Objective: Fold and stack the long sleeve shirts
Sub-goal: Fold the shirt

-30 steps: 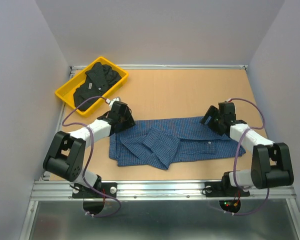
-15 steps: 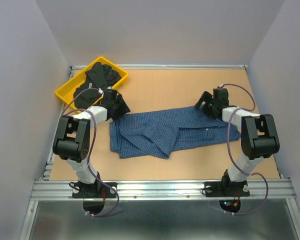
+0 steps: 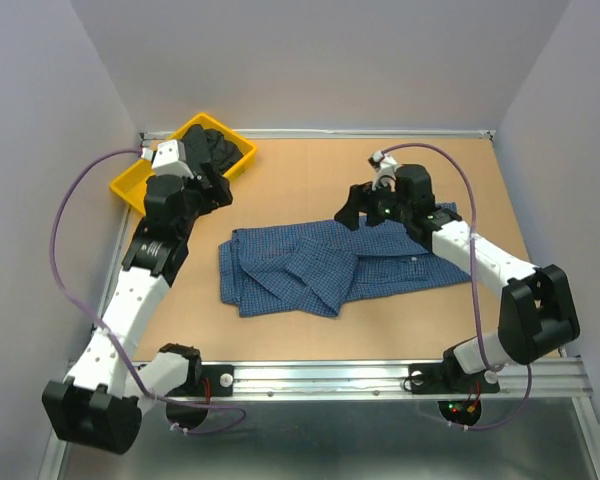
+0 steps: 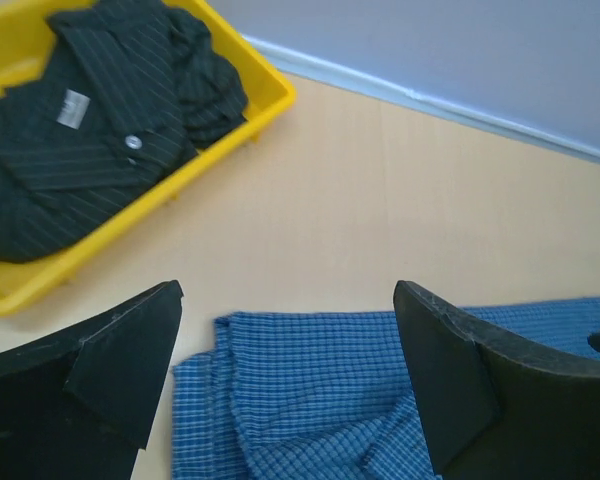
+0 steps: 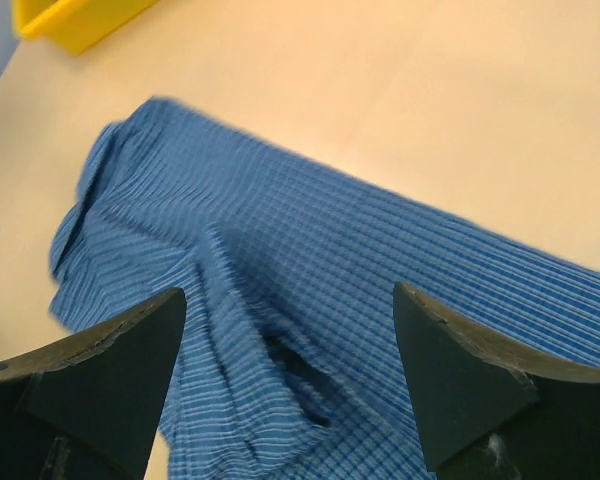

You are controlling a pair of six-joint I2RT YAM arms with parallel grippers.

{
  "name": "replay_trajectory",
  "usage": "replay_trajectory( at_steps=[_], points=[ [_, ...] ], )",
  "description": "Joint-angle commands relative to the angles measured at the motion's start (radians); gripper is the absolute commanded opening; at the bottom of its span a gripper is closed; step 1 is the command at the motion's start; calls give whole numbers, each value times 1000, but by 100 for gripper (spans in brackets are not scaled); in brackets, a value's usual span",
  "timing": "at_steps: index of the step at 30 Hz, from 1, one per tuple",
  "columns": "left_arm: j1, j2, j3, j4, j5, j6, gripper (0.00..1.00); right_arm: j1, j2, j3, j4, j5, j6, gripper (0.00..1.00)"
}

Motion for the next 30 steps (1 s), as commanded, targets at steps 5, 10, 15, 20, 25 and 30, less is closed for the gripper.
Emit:
replay_trajectory(
  at_steps=[5,10,15,20,25,30],
  points=[
    [-1,-209,-230,60,-140,138,99,169,170,160,-108,-124,-161,89],
    [-1,-193,-222,60,-200,144,99,246,263,229,-125,-113,-188,88],
    [-1,-160,-213,51,-172,148,98,287,337,274,-131,-105,-213,84],
    [-1,-157,-213,51,-152,146,98,312,372,307,-144,-116,-248,78],
    [1,-162,-213,51,-155,148,97,327,385,340,-153,-110,-265,60],
    [-1,-160,-213,51,-154,149,97,332,395,352,-164,-107,-273,37]
  ],
)
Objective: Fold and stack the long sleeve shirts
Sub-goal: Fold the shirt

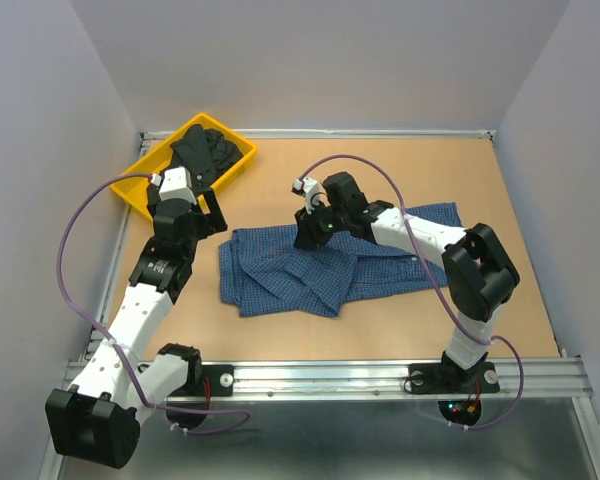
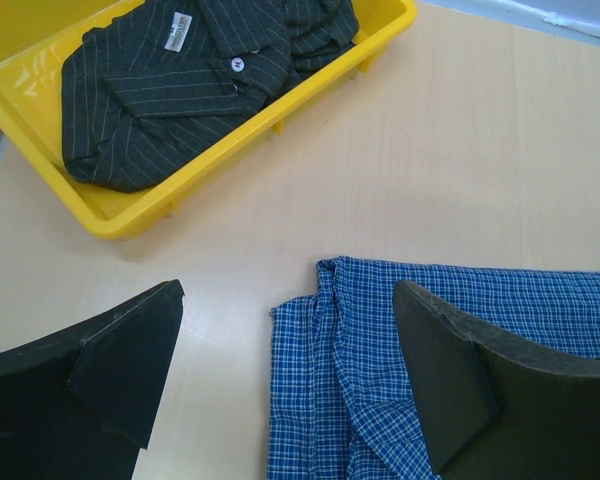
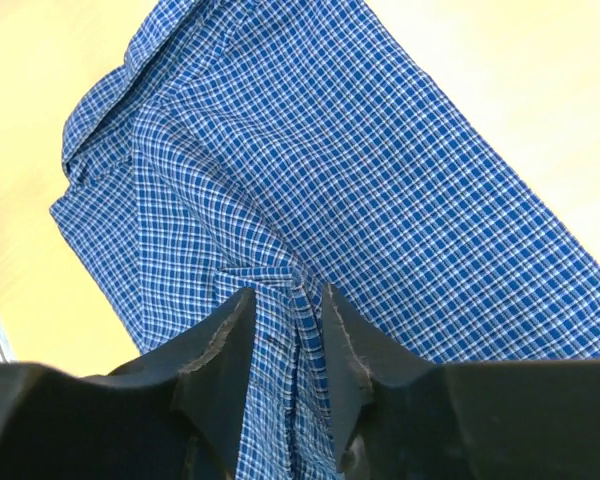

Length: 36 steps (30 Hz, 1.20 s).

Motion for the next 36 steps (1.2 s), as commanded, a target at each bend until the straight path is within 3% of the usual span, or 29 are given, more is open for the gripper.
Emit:
replay_trajectory(
  at_steps=[1,3,6,14,23,31,36],
  points=[
    [1,-9,23,45,-5,21,97,14,20,60,-10,-4,-27,29],
    [1,-11,23,45,-5,21,97,19,16,57,-13,-2,-28,13],
    [1,-11,23,47,-1,24,97,28,-18,39,-24,1,-33,1],
    [1,-9,22,50,10,26,96,66,-251,-104,-123,-17,-30,1],
    [1,-8,17,56,10,31,96,92,-584,-312,-205,-207,103,0],
    [1,2,19,58,13,38,96,131,-840,-337,-218,-349,254,1],
    [1,-5,11,65,28,41,96,131,-946,-326,-258,-356,280,1]
  ],
)
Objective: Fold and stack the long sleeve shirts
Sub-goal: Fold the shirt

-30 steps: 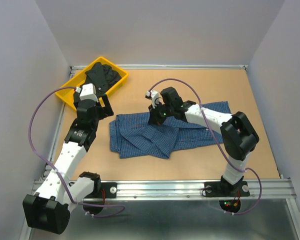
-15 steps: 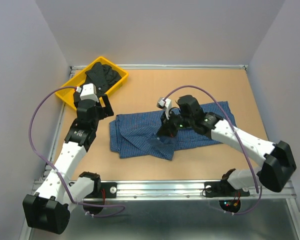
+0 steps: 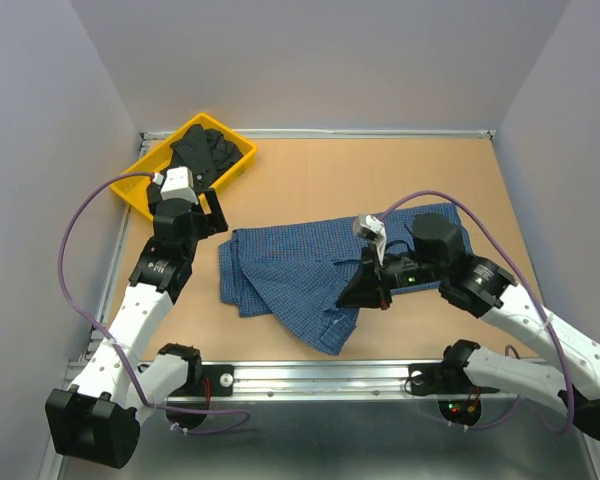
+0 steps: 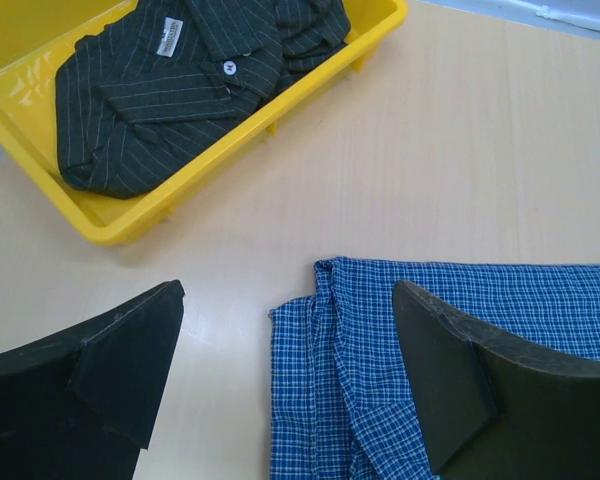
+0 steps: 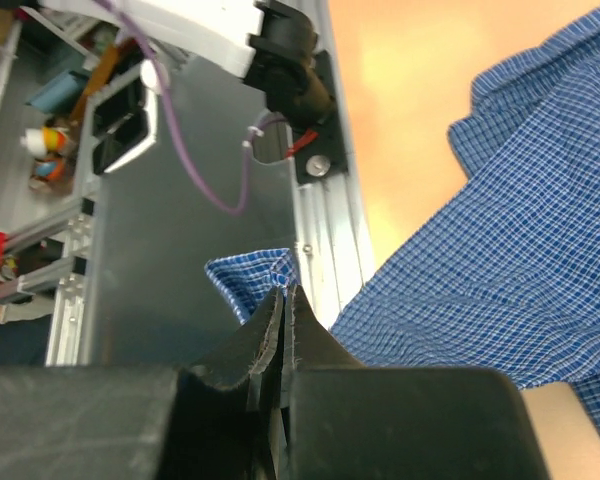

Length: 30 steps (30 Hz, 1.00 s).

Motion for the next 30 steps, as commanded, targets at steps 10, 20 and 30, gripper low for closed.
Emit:
replay_trajectory(
  at_steps=[10,20,30],
  points=[
    [0,15,10,66,58,28,96,5,-77,-5,-44,-90,107,1],
    [0,15,10,66,69,29,96,6,113,162,-10,90,78,0],
    [0,-3,6,65,58,26,96,5,498,495,56,591,115,0]
  ],
)
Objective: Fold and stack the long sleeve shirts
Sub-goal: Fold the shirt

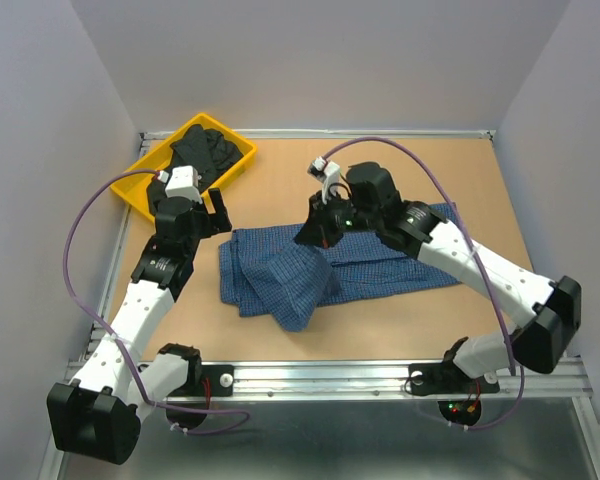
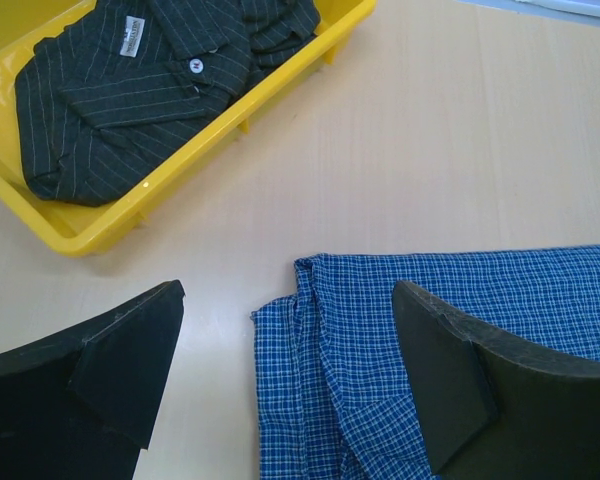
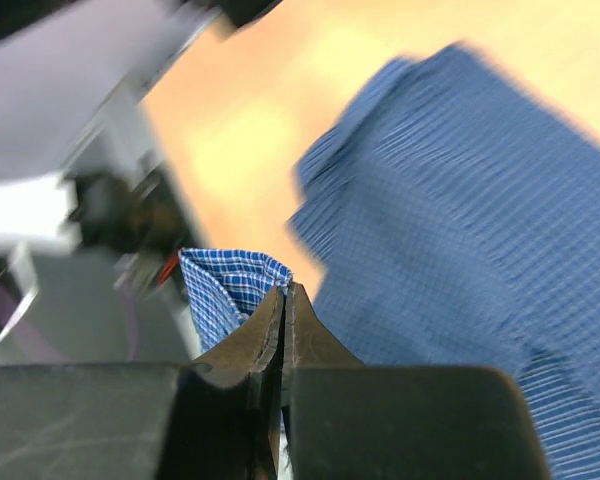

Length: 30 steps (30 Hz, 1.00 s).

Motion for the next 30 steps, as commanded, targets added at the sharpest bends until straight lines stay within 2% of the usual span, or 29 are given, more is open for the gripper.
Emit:
replay_trajectory(
  at_steps=[1,5,9,18,27,30],
  points=[
    [1,-32,6,42,-7,14,96,-2,115,150,70,311,26,1],
    [1,-40,5,42,-7,14,96,-62,185,220,74,509,102,1],
    [1,-49,3,42,-3,14,96,-166,197,187,80,583,228,1],
    [1,-44,6,45,28,12,96,-350,90,-88,97,709,296,1],
    [1,-41,3,45,34,12,96,-395,13,-309,149,833,350,0],
    [1,-35,5,45,42,12,96,-413,-7,-344,195,833,336,1]
  ],
)
